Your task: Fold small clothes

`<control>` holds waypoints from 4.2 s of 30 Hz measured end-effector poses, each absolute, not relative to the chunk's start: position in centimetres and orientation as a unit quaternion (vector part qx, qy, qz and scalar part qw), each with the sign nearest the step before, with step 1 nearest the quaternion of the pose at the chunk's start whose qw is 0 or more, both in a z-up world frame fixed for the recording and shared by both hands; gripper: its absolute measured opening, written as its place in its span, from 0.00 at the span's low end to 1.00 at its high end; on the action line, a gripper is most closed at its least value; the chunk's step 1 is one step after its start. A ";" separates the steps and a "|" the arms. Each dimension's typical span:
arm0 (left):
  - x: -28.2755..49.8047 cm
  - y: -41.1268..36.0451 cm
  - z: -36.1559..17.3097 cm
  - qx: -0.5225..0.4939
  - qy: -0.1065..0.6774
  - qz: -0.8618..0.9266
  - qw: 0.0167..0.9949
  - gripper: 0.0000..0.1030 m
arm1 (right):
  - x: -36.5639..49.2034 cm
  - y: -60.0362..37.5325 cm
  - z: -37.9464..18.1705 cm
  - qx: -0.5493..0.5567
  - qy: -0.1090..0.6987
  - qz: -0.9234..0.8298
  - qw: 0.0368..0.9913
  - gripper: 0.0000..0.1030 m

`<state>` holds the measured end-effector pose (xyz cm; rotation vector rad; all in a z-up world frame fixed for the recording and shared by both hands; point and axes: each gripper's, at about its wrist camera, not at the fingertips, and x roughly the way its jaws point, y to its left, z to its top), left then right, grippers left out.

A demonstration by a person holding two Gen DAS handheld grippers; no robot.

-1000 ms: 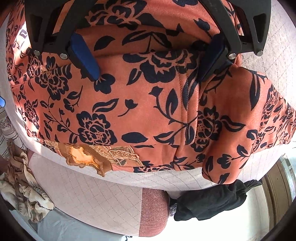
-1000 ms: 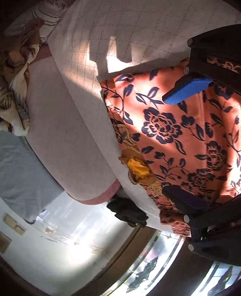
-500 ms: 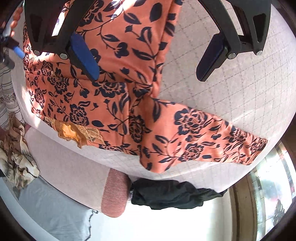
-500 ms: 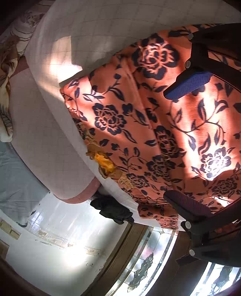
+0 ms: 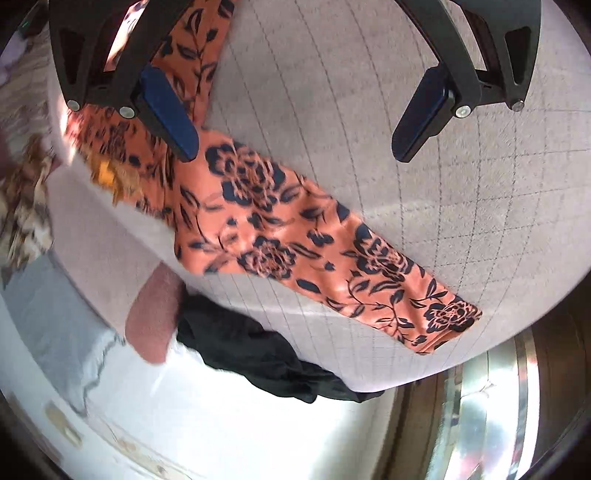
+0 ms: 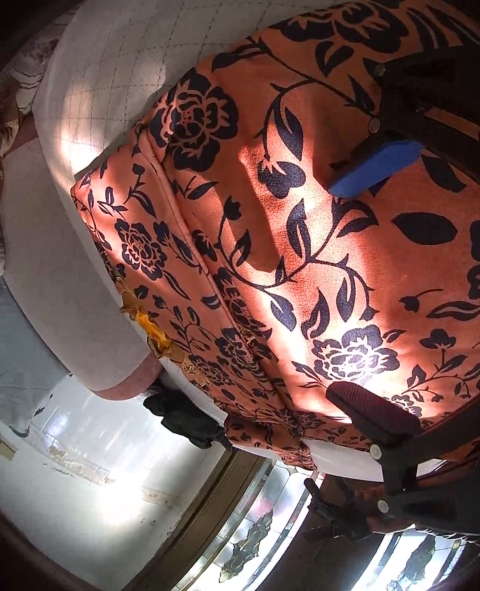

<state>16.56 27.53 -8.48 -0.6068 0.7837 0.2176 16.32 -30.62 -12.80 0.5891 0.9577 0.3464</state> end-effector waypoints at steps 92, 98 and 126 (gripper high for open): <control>19.6 12.9 -6.9 -0.102 0.342 0.047 0.933 0.70 | 29.1 -32.3 -11.3 0.182 0.490 0.016 0.853 0.60; 23.1 10.2 -5.9 -0.034 0.352 0.038 0.935 0.72 | 26.5 -34.5 -6.5 0.220 0.402 -0.002 0.889 0.65; 12.4 14.0 -7.5 -0.071 0.429 0.028 0.900 0.84 | 21.1 -35.6 -5.8 0.262 0.451 0.109 0.846 0.77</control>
